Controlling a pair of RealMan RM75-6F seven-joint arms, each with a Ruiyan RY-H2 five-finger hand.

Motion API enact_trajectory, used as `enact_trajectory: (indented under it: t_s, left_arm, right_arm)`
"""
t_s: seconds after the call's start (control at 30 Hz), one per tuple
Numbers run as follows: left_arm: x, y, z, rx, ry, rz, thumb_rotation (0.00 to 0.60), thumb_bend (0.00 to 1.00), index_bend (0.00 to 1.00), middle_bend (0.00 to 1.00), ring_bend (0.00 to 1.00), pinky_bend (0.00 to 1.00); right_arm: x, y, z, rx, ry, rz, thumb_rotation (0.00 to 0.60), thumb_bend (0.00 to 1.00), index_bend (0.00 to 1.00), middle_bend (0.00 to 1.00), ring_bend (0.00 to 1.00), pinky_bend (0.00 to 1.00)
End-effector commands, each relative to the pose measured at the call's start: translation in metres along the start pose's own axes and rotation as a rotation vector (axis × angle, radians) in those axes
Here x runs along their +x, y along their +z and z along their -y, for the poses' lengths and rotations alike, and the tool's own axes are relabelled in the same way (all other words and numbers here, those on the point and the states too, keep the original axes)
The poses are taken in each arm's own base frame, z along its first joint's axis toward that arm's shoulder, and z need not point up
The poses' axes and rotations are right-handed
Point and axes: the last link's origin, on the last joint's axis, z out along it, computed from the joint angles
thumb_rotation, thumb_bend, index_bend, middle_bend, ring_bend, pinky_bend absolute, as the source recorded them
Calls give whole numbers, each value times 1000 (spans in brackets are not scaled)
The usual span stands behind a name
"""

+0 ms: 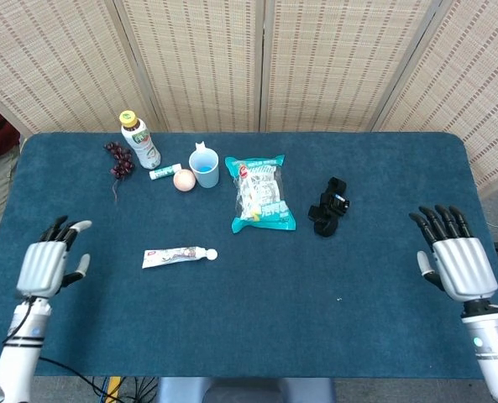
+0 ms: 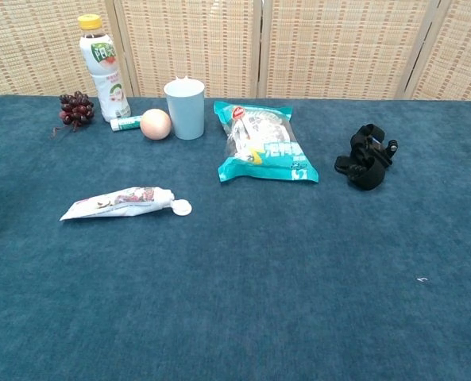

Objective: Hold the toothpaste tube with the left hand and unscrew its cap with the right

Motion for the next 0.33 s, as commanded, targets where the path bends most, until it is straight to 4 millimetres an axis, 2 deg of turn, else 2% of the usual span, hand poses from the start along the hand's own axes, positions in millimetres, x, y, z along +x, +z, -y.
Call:
enact_trajectory:
  t_s: [0.03,0.23,0.33]
  left_arm:
    - [2,-42,24,67,34,-24,600,383,229,250,100,189]
    - [7,-75,30,105,56,-52,600,384,237,252,105,190]
    - [7,-82,30,114,58,-53,600,384,240,253,107,190]
  right_arm:
    - [-10,-15,-10,-48,-6,6,600,407,151,112,0,40]
    - [-18,-35,-13,-101,-12,11,600,406,151,112,0,40]
    - [-22,-40,-14,-123,-4,15,600,396,151,112,0,40]
